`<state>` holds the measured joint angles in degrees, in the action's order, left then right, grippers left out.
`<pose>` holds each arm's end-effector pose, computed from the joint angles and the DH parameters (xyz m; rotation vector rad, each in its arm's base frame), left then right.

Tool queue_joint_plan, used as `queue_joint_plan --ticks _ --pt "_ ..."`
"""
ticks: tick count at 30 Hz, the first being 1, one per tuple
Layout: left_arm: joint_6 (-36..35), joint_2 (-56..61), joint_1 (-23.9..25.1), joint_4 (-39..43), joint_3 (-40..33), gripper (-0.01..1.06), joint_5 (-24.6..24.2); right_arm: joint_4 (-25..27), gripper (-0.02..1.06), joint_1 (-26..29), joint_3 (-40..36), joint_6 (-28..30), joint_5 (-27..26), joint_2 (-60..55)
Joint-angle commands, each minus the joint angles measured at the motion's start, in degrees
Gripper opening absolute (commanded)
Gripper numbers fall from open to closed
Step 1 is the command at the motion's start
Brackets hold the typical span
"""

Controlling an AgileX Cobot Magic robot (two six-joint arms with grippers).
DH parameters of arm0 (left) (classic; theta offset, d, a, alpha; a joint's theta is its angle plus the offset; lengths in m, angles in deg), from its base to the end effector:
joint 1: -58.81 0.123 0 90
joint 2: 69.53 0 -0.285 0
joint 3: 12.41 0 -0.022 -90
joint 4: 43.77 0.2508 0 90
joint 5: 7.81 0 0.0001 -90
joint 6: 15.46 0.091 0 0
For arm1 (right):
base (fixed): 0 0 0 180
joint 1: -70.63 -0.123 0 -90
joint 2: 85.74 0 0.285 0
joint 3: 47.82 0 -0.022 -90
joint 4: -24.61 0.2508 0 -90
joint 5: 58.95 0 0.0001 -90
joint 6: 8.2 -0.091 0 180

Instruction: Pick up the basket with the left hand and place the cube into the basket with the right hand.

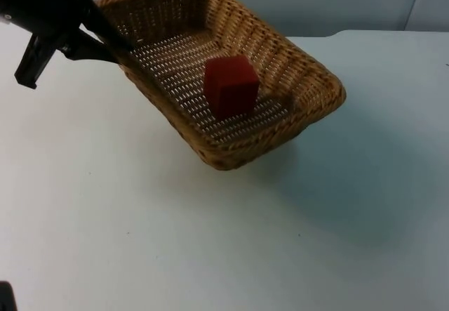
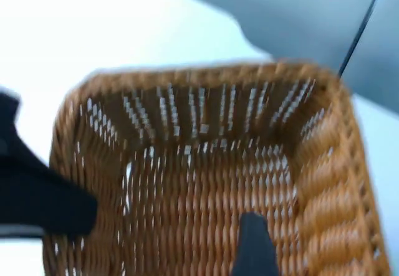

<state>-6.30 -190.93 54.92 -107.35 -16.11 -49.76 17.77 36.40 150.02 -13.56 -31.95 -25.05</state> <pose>0.4014 -0.0820 0.1790 -0.7371 2.5771 -1.1415 0.3839 0.2552 0.2868 -0.6480 2.1553 0.2558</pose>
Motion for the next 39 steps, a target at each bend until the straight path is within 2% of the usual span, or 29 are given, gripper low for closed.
queue_joint_plan --ticks 1,2,5,10,15,18,22,25,29,31,39 --pt "-0.2 1.0 -0.3 -2.4 0.6 0.0 2.1 -1.0 0.57 0.0 4.9 -0.2 3.3 0.4" --pt "-0.2 1.0 -0.3 -2.4 0.6 0.0 2.1 -1.0 0.57 0.0 4.9 -0.2 3.3 0.4" --pt "-0.1 1.0 -0.2 -1.3 0.6 0.0 2.8 -3.7 0.57 0.0 9.8 -0.2 8.1 0.4" --pt "-0.1 1.0 -0.2 -1.1 0.6 0.0 3.9 -7.9 0.57 0.0 12.3 -0.8 12.1 0.4" --pt "-0.1 1.0 -0.2 -2.1 0.6 0.0 5.3 -8.7 0.57 0.0 12.5 -0.8 13.7 0.4" --pt "-0.1 1.0 -0.3 -1.9 0.6 0.0 3.7 -10.0 0.57 0.0 12.5 -0.8 14.2 0.4" --pt "6.6 0.9 -0.3 1.5 0.4 0.0 2.0 -10.1 0.57 0.0 12.5 -0.8 14.8 0.4" --pt "6.7 0.5 -0.3 4.2 0.4 0.0 0.7 -10.7 0.57 0.0 12.5 -0.8 14.7 0.4" --pt "9.3 -0.5 -0.3 4.5 0.4 0.0 -1.7 -11.5 0.57 0.0 12.5 -2.3 14.3 0.4" --pt "12.9 -1.6 -0.5 4.5 0.4 0.0 -3.9 -11.8 0.57 0.0 12.5 -2.3 14.2 0.4" --pt "16.3 -4.4 -3.2 4.2 0.4 0.0 -6.2 -14.5 0.57 0.0 12.5 -4.9 13.7 0.4"
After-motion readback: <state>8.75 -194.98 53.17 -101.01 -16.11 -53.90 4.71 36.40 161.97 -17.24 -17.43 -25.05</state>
